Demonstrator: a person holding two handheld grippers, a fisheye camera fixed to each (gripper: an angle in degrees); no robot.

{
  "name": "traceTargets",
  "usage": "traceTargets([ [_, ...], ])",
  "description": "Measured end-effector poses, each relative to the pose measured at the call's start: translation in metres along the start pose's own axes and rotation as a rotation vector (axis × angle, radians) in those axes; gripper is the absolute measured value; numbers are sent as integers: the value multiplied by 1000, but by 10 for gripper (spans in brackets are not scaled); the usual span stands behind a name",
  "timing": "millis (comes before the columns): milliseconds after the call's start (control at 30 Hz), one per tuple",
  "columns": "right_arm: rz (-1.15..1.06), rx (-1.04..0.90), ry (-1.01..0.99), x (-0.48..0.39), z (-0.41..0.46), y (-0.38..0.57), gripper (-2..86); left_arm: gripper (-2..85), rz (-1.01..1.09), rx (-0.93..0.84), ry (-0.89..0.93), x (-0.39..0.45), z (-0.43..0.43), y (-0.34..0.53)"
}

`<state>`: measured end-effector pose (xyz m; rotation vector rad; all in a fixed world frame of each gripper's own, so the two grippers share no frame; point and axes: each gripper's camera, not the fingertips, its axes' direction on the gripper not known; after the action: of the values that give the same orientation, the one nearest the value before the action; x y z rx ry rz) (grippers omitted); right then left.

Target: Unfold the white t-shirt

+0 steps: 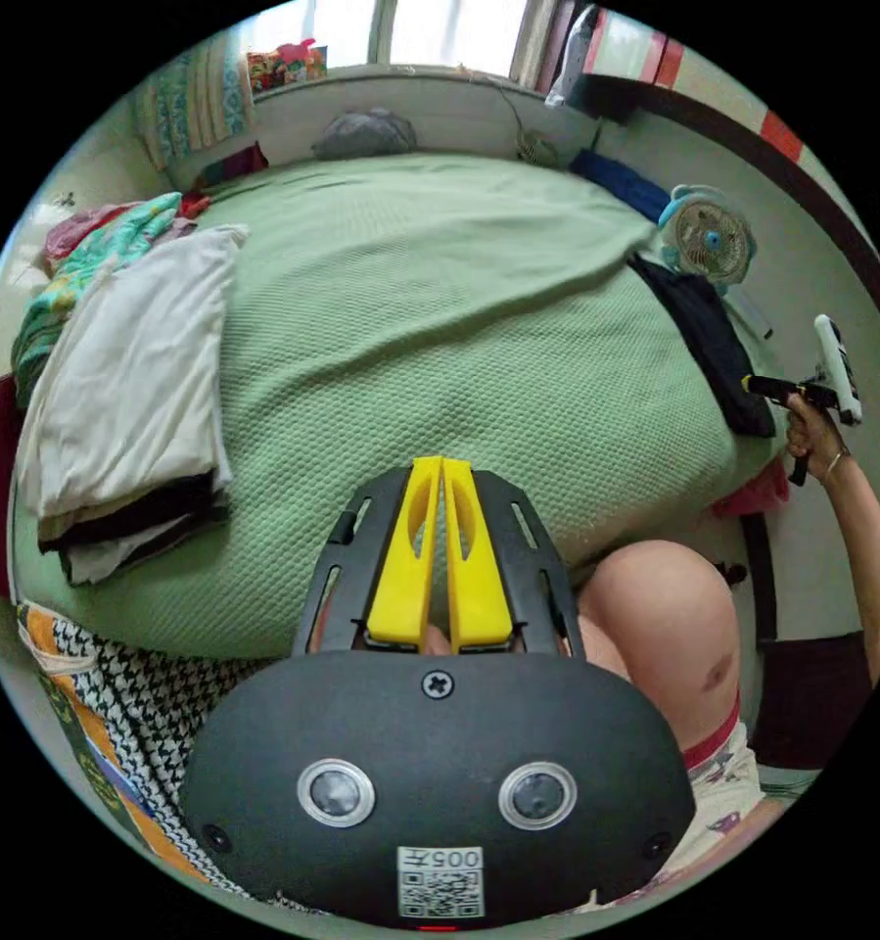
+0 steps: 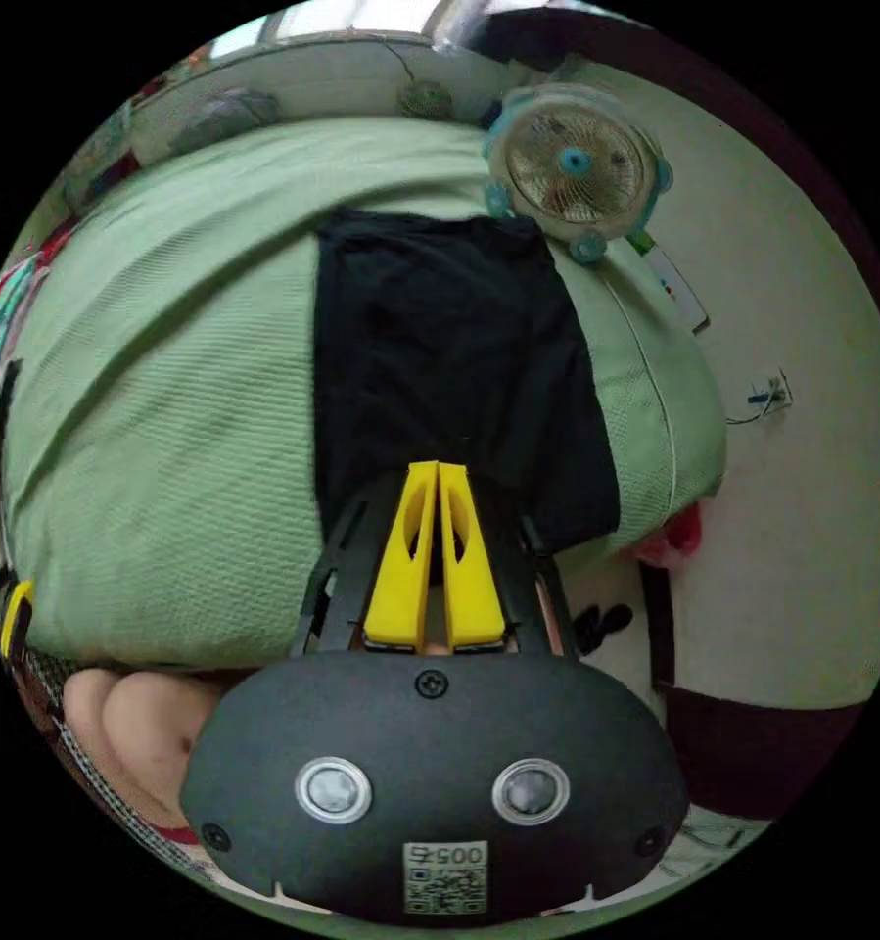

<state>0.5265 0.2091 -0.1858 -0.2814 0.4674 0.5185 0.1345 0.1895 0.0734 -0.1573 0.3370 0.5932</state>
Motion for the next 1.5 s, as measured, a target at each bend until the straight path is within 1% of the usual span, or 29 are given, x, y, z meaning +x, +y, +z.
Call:
traceTargets([
  [33,-35,16,-17,-15,-8,1,15,4,-26,1,-5,-12,-9,11],
  [100,-150,76,-114,-79,-38,4,40,7,-61,1,-22,-30,-18,26],
  [133,-179,89,-148,-96,-46,4,45,12,-81,4,-35,-42,-24,36],
  [200,-293,141,-313,-164,-78,2,61,29,-109,4,-44,-58,-30,49],
  [267,-369,179,-415,-214,-101,-2,68,39,-156,6,-54,-80,-36,65],
  [367,-490,222,-496,-293,-128,-14,70,46,-204,2,-48,-102,-43,83],
  [467,-528,200,-583,-352,-135,-36,68,47,-234,0,-70,-119,-49,97],
  [600,-464,203,-595,-401,-129,-65,69,47,-250,-1,-72,-136,-52,105],
  [733,-433,146,-618,-428,-113,-82,88,45,-255,-24,-94,-153,-49,108],
  [867,-434,105,-624,-452,-98,-90,99,38,-263,-43,-74,-164,-43,108],
  [1033,-447,84,-692,-465,-95,-93,60,24,-255,-52,-59,-167,-38,106],
  [1100,-492,120,-647,-472,-102,-91,20,18,-249,-59,-50,-166,-37,105],
  [1200,-536,206,-544,-481,-118,-81,-7,8,-236,-63,-59,-162,-38,104],
  [1300,-541,274,-481,-483,-133,-73,-11,1,-222,-71,-73,-157,-39,103],
  [1433,-519,315,-427,-476,-141,-72,-12,-5,-211,-74,-85,-150,-44,100],
  [1500,-456,325,-375,-461,-138,-81,-12,-6,-207,-68,-87,-146,-46,99],
])
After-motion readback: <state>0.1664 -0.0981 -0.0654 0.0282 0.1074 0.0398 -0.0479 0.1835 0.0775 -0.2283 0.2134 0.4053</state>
